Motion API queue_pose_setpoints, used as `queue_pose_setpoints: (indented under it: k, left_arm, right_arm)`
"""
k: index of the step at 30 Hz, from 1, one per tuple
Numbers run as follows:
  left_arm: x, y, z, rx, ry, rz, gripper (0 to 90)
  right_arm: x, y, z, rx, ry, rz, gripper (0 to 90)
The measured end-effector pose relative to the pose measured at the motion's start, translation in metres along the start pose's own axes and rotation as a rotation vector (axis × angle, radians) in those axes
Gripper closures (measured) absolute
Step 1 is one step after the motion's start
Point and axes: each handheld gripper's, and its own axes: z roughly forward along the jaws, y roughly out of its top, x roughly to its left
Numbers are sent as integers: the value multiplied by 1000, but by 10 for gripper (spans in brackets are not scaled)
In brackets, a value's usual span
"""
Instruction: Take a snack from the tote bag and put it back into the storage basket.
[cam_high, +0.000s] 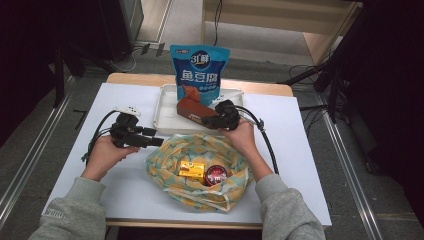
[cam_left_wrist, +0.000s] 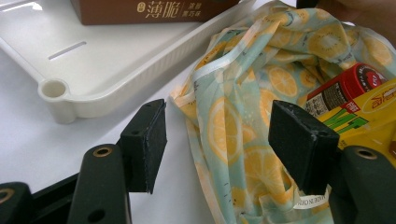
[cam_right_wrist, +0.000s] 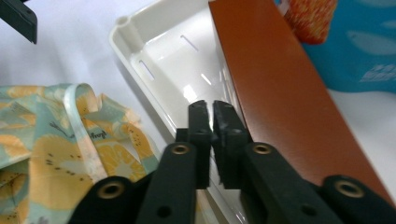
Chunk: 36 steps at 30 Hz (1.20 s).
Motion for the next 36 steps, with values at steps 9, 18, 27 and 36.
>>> queue_pose_setpoints:
  k: [9,18,27,36]
  left_arm:
    - [-1,0,0,2,-2,6,373]
    - [-1,0,0,-3,-4,6,373]
    - [-1,0,2,6,-7,11,373]
    - [-2,0,1,5,-10,11,373]
  right_arm:
    - [-7,-2,13,37,-19,18,897]
    - [-18,-3,17,40,-48,50,890]
    - [-23,-1,19,25,-77,71,886]
    - [-25,6,26,32,-94,89,886]
